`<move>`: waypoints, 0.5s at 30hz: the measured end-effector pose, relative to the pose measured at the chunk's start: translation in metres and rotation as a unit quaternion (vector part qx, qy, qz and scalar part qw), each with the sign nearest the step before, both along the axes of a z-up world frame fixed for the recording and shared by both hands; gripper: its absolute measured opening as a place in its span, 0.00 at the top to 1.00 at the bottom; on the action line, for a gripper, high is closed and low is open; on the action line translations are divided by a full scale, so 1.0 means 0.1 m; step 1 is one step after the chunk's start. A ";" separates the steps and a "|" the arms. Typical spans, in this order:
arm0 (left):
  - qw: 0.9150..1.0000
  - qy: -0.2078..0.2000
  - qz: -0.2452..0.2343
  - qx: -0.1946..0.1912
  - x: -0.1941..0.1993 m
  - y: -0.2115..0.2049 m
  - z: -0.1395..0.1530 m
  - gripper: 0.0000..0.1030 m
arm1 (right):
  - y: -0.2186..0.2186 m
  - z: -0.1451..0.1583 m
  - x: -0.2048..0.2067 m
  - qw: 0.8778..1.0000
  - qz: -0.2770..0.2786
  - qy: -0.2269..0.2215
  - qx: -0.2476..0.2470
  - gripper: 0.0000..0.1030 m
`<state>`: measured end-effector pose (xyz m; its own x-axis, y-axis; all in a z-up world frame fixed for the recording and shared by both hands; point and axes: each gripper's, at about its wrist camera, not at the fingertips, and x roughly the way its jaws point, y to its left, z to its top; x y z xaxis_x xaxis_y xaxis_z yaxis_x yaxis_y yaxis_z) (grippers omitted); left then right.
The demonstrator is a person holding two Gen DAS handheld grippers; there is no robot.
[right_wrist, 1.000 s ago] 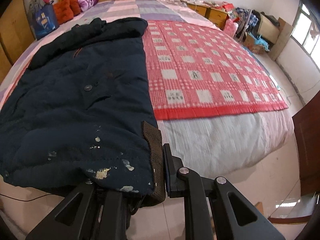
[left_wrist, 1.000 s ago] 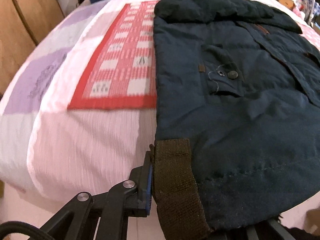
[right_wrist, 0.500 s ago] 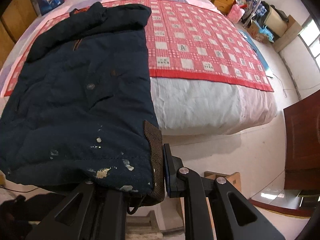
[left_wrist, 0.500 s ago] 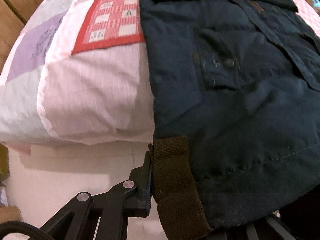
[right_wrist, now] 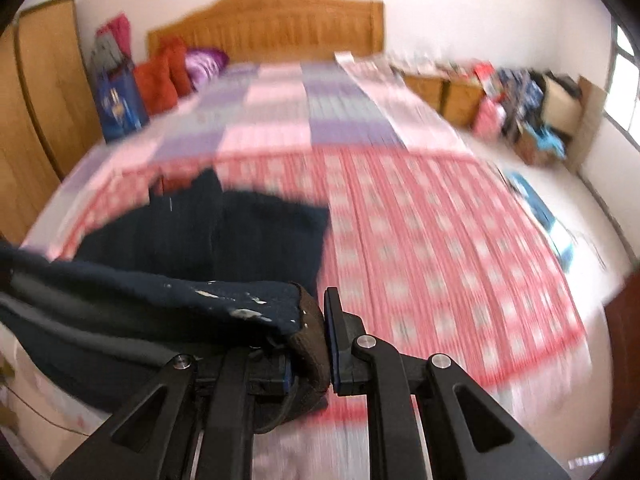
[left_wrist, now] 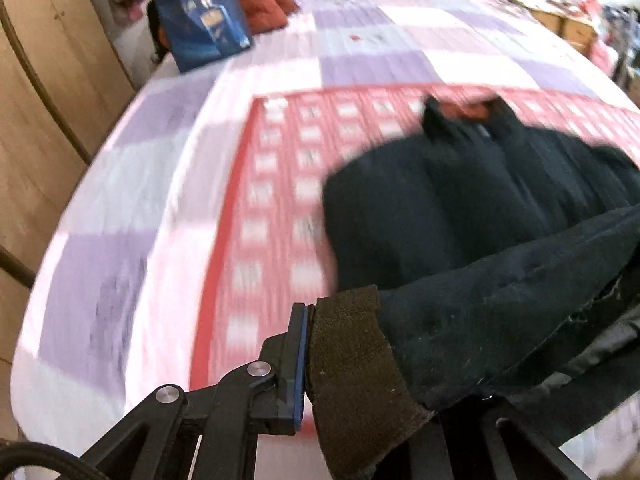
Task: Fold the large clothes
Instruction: 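Lift the hem with both grippers and fold it toward the collar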
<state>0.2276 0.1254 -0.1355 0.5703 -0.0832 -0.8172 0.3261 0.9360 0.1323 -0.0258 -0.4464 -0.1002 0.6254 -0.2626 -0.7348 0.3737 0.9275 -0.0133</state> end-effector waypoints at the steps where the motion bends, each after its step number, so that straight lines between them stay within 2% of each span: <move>1: 1.000 0.000 0.010 0.002 0.27 -0.07 -0.01 0.85 | -0.09 0.01 0.36 1.000 0.011 -0.011 -0.012 0.87; 5: 0.999 0.016 0.035 0.016 1.20 -0.34 -0.25 0.86 | -0.36 -0.14 1.46 0.999 0.028 -0.009 -0.014 0.87; 9: 0.996 0.059 0.048 0.040 1.94 -0.63 -0.68 0.86 | -0.64 -0.54 2.34 0.999 0.012 0.039 -0.006 0.86; 10: 0.994 0.076 0.050 0.053 2.07 -0.74 -0.83 0.85 | -0.72 -0.74 2.56 0.998 0.007 0.064 -0.004 0.86; 13: 0.988 0.120 0.047 0.086 2.37 -0.93 -1.30 0.84 | -0.87 -1.18 2.88 0.993 -0.008 0.114 0.008 0.86; 15: 0.985 0.142 0.049 0.090 2.55 -1.04 -1.55 0.82 | -0.92 -1.44 2.99 0.990 -0.016 0.143 0.005 0.86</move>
<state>0.4830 0.0218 -0.2903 0.3147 0.1209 -0.9414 0.2826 0.9349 0.2146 0.2734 -0.5380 -0.2446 0.3826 -0.2707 -0.8834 0.3859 0.9155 -0.1134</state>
